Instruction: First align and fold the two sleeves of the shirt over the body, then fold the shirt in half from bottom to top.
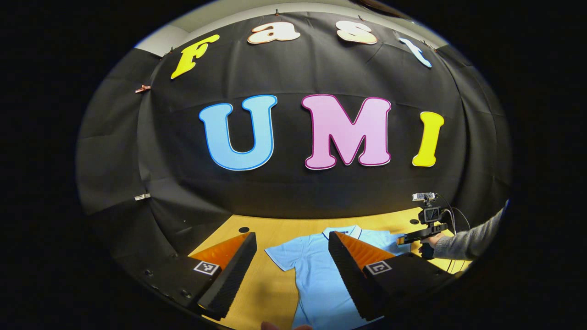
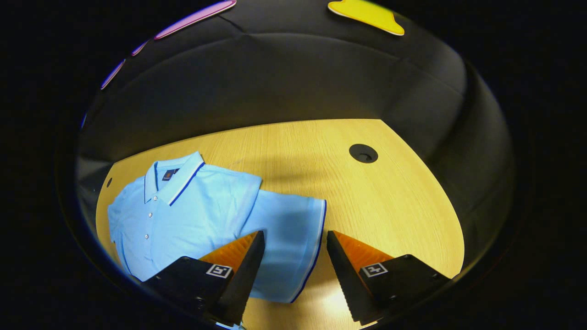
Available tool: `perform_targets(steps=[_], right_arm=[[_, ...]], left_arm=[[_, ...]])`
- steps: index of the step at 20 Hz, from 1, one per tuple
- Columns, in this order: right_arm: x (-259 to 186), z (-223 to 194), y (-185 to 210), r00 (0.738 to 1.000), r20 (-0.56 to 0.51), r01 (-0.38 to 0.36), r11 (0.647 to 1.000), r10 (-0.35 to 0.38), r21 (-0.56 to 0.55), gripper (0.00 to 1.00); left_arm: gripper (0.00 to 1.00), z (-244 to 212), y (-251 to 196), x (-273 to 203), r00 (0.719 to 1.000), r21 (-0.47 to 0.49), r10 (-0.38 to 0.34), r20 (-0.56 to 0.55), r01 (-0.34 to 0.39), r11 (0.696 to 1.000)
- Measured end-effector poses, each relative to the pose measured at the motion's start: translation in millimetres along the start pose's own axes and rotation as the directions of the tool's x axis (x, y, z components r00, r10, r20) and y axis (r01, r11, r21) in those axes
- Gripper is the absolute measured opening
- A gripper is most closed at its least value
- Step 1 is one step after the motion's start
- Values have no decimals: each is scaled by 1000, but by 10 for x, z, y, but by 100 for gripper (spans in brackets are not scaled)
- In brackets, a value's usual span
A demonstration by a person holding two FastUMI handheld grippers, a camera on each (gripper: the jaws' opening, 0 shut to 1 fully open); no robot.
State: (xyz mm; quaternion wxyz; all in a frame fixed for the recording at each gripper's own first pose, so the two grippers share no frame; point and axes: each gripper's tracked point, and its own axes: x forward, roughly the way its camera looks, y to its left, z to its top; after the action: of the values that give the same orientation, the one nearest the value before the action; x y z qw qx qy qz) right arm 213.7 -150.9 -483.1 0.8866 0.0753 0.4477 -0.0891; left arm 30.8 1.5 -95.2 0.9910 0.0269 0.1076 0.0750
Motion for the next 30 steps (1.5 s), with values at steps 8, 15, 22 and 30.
perform_targets(steps=[8,15,22,30], right_arm=[[19,6,110,1000,-6,-5,1000,5,1,24],[-43,35,186,1000,-5,-13,1000,13,-24,5],[-230,326,576,995,68,-64,997,66,-29,5],[-470,454,1736,969,87,-221,969,231,-112,5]], left_arm=[[100,-27,56,-14,1000,3,10,-3,-10,1000],[100,-53,125,-60,1000,1,14,-1,-14,1000],[100,-79,290,-113,1000,-22,30,-4,-30,999],[100,-91,575,-254,997,-37,79,1,-79,996]])
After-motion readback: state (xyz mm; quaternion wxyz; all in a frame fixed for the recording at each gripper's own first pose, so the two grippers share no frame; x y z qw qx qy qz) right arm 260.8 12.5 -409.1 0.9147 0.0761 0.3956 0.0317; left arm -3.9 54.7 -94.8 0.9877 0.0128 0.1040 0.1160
